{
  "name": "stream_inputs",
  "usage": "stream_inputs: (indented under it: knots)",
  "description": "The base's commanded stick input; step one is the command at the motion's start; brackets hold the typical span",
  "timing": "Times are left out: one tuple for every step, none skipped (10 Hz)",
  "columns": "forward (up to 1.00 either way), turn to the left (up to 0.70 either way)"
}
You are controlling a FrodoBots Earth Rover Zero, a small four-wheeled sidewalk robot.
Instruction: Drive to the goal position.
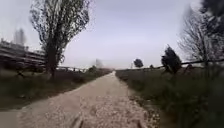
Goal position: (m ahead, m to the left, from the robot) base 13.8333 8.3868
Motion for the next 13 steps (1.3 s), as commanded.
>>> stream_inputs:
  knots:
    - [0.7, 0.0]
    - [0.7, 0.0]
    - [0.7, -0.28]
    - [0.7, -0.35]
    - [0.7, -0.3]
    - [0.7, -0.16]
    - [0.7, 0.0]
    - [0.7, 0.0]
    - [0.7, 0.0]
    - [0.7, 0.0]
    - [0.7, 0.0]
    - [0.7, 0.0]
    - [0.7, 0.0]
